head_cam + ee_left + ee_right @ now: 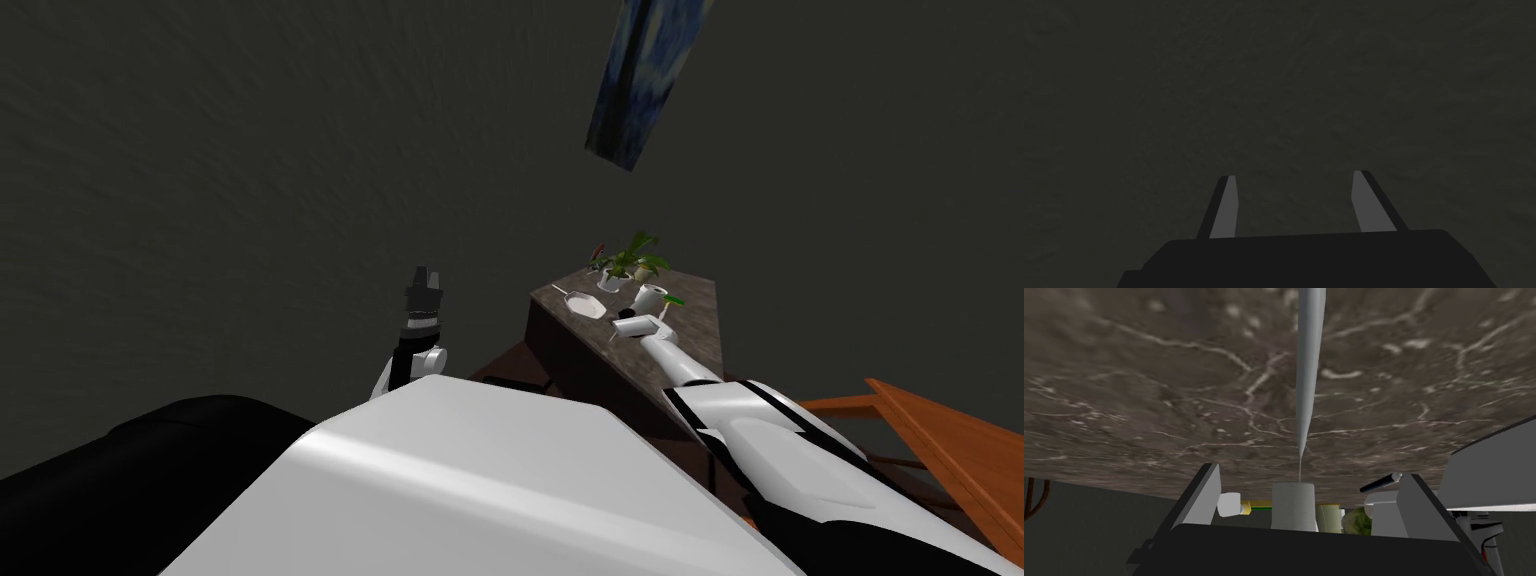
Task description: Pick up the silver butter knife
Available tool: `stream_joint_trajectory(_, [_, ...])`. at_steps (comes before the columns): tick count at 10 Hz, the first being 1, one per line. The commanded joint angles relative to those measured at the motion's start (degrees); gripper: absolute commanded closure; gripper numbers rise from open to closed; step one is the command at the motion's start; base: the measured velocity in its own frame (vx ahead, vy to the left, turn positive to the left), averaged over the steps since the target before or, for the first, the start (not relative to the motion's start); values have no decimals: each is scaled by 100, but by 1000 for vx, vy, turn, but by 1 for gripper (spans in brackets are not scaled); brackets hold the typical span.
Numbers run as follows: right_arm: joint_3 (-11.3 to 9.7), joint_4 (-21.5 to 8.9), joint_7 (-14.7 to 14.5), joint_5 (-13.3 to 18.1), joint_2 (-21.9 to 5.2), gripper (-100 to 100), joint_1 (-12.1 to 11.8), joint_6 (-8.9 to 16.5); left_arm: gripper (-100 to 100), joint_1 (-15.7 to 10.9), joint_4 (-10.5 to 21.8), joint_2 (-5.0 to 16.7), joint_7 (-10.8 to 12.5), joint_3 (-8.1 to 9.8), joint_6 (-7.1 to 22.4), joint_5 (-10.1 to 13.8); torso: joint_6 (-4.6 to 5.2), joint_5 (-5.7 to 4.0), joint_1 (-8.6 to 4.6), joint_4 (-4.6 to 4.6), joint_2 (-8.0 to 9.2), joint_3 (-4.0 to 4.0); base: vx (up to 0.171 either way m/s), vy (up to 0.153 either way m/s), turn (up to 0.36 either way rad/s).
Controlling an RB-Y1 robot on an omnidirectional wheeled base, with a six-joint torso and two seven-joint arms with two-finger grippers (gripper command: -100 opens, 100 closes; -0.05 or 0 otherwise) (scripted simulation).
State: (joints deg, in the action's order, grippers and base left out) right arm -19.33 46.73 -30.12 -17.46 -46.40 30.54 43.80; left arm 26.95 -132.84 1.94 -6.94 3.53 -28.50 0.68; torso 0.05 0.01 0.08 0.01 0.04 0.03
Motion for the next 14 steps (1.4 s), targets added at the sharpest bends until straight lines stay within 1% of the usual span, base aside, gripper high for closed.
stream_joint_trajectory(1, [-125, -203, -145, -35, -41, -100, 12, 76, 0, 0, 0, 0, 0, 0, 0, 0, 0, 0, 0, 0, 0, 0, -11, 30, 123])
stream_joint_trajectory(2, [-85, -250, -105, -22, 10, -100, 70, -15, 0, 0, 0, 0, 0, 0, 0, 0, -1, 0, 3, 0, 1, 0, -6, 13, 24])
stream_joint_trajectory(3, [-96, -281, -131, -24, 13, 0, 78, -20, 0, 0, 0, 0, 0, 0, 0, 0, 2, 0, -2, 1, 1, 1, 0, 0, 0])
stream_joint_trajectory(4, [-70, -464, -8, 121, 114, -100, 108, -85, 0, 0, 0, 0, 0, 0, 0, 0, 2, -1, -6, 0, 0, 0, -11, -46, 138])
stream_joint_trajectory(5, [-64, -511, 22, 157, 139, -100, 116, -101, 0, 0, 0, 1, 0, 0, 0, 0, -2, -4, -22, 0, 1, 1, -17, -70, 110])
stream_joint_trajectory(7, [-33, -744, 174, 338, 265, -100, 155, -183, 0, 0, 0, 1, 0, 1, 0, 0, 1, -9, -41, 1, 3, 2, -11, -100, 110])
stream_joint_trajectory(8, [-42, -682, 117, 283, 230, -100, 151, -153, 0, 0, 0, 1, 0, 1, 0, 0, 1, -11, -49, 0, 1, 1, -3, -51, 31])
stream_joint_trajectory(9, [-40, -693, 134, 293, 235, 100, 151, -163, 0, 1, 0, 1, 0, 1, 0, 0, 4, -8, -32, 0, -1, 0, -1, -9, -5])
stream_joint_trajectory(11, [-44, -701, 129, 297, 226, 100, 143, -151, 0, 0, 0, 0, 0, 0, 0, 0, -5, -9, -14, 3, -4, 0, -1, -3, -8])
stream_joint_trajectory(13, [-52, -705, 116, 306, 222, 100, 141, -135, 0, 0, 0, 0, 0, 0, 0, 0, -1, -20, -28, 9, 7, 8, 0, 0, 0])
stream_joint_trajectory(14, [-52, -703, 116, 306, 222, 0, 142, -138, 0, 0, 0, 0, 0, 0, 0, 0, 0, -20, -29, 8, 8, 8, 0, 0, 0])
